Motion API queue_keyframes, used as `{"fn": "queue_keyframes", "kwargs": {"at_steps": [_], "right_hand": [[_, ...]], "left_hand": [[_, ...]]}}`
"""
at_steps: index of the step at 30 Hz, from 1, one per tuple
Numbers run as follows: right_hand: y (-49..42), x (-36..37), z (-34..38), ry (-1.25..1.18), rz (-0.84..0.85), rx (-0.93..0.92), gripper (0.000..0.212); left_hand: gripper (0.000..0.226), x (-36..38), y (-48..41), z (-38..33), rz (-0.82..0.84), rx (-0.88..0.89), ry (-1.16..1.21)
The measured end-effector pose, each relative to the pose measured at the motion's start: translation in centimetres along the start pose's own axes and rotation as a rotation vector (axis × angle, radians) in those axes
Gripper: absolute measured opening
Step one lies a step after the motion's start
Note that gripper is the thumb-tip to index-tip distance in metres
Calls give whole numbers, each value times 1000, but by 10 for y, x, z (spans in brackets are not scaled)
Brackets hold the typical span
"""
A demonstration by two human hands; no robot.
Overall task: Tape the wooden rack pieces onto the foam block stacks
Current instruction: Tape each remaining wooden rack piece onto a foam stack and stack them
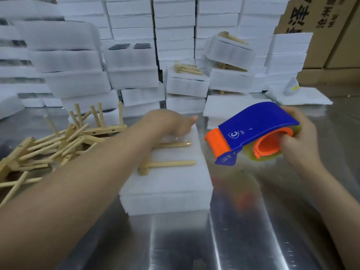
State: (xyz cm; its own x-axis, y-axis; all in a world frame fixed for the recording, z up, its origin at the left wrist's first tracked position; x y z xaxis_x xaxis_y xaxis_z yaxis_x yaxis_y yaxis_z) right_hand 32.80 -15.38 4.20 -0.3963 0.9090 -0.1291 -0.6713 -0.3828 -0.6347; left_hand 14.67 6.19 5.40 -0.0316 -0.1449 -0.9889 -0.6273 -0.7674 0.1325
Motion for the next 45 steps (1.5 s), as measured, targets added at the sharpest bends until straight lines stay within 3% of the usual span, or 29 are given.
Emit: {"fn": "queue_keyframes", "kwargs": {"at_steps": [3,6,12,15,20,22,24,26,28,31,33,37,45], "right_hand": [[-3,-5,-5,-36,-39,11,55],[-3,-4,-9,2,8,14,56],[-4,-6,-19,86,107,21,63],[-6,-37,-31,157,34,2,77],[-5,-94,-53,241,-61,83,77],[-3,-92,-51,184,-100,79,78],[1,-82,-44,174,-111,44,84],[4,-76,-42,193,-114,13,88],[5,-75,-41,189,-124,-14,90],[4,-76,-39,180,-149,-45,89],[4,-78,-41,178,-148,-69,88],[4,-76,-43,171,-101,-72,89],[8,-69,-34,168,-101,-141,78]], "left_hand": [[50,11,3,-34,-147,144,189],[57,22,4,-36,-248,96,171],[57,25,3,-36,-292,124,110],[57,25,1,-36,-285,140,120],[65,24,7,-39,-306,168,100],[63,15,15,-44,-436,243,102],[60,3,27,-56,-642,365,-59],[57,-4,38,-73,-736,463,-186],[51,-3,37,-86,-659,452,-61],[38,15,28,-100,-319,336,301],[34,27,25,-104,-231,295,435],[27,32,27,-101,-261,299,569],[16,21,48,-115,-583,537,235]]}}
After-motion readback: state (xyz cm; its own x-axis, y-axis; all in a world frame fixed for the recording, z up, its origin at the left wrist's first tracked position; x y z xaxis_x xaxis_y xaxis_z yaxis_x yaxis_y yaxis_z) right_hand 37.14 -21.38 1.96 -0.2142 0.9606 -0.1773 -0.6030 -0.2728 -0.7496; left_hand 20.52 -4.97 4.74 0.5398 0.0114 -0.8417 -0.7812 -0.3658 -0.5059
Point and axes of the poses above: each hand's wrist, its own y-axis away from the middle knuckle, its own x-axis out of the palm, z = x × y, the point moved 5 cm from there along -y, towards the middle knuckle, and after that the axes turned 7 degrees about -z, right-handed, at the moved point
